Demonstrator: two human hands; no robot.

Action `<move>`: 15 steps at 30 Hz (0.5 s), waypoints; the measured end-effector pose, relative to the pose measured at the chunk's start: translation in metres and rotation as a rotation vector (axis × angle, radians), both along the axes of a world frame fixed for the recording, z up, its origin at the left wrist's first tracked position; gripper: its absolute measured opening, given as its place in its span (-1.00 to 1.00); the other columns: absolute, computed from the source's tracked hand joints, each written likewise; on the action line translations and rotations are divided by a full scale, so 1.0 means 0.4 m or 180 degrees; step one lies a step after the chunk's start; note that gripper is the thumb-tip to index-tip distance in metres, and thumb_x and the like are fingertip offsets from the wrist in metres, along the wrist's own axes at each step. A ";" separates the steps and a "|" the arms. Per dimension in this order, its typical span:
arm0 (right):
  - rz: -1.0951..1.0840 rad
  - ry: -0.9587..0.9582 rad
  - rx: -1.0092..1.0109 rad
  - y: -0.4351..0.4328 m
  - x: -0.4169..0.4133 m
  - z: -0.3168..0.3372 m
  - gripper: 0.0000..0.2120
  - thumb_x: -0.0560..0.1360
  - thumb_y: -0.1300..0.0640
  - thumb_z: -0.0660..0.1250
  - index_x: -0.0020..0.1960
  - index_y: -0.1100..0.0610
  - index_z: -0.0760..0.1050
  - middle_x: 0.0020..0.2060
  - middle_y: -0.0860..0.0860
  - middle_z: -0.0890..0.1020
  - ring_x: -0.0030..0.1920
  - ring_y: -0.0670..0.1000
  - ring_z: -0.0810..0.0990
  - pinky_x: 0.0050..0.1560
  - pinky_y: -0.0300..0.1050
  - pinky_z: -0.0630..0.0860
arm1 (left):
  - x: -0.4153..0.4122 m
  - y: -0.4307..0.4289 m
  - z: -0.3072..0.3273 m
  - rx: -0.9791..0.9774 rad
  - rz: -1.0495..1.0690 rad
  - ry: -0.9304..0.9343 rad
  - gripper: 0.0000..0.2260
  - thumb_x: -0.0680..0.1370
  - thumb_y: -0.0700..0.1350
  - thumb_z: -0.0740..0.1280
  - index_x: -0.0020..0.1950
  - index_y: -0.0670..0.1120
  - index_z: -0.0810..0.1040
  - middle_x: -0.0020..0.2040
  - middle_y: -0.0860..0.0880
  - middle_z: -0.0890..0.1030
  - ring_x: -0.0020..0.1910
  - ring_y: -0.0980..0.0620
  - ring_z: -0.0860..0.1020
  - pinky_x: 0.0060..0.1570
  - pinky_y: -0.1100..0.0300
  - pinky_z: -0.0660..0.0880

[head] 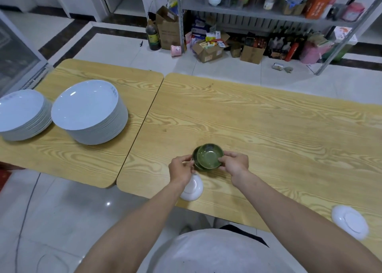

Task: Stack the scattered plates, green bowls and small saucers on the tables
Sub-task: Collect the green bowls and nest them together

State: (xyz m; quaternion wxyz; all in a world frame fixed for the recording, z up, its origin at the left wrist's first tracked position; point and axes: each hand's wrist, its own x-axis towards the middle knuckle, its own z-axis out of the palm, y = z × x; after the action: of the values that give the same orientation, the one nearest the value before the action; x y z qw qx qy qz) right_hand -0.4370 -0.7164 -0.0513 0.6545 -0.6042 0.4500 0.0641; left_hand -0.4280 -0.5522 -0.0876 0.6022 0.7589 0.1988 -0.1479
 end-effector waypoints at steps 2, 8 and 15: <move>0.0081 0.0025 -0.0027 0.007 0.008 -0.008 -0.74 0.43 0.47 0.41 0.07 0.26 0.63 -0.06 0.15 0.66 -0.15 0.06 0.67 -0.08 -0.07 0.66 | 0.002 0.002 -0.002 0.0007 -0.0003 -0.0010 -0.77 0.56 -0.39 0.32 0.17 -0.24 0.62 0.07 -0.22 0.62 -0.42 0.02 0.52 -0.33 0.28 0.57; 0.0239 0.0115 -0.0109 0.013 0.021 -0.026 -0.70 0.39 0.47 0.46 0.10 0.29 0.63 -0.02 0.19 0.68 -0.10 0.10 0.69 -0.15 -0.13 0.66 | 0.003 0.004 -0.004 0.0028 0.0001 0.0043 -0.80 0.56 -0.38 0.32 0.14 -0.24 0.64 0.00 -0.23 0.65 -0.41 0.01 0.53 -0.30 0.26 0.58; 0.0316 0.0226 -0.0270 0.017 0.022 -0.041 -0.68 0.36 0.44 0.51 0.08 0.24 0.64 -0.10 0.13 0.67 -0.25 -0.01 0.64 -0.36 -0.35 0.55 | 0.003 0.003 0.002 0.0066 -0.0023 0.0007 -0.79 0.58 -0.36 0.29 0.17 -0.22 0.63 -0.19 -0.12 0.63 -0.39 0.02 0.54 -0.32 0.35 0.55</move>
State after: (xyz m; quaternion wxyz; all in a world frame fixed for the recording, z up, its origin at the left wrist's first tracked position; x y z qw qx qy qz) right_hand -0.4284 -0.7096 -0.0675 0.6079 -0.6503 0.4447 0.0987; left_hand -0.4269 -0.5510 -0.0866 0.5936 0.7657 0.1981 -0.1489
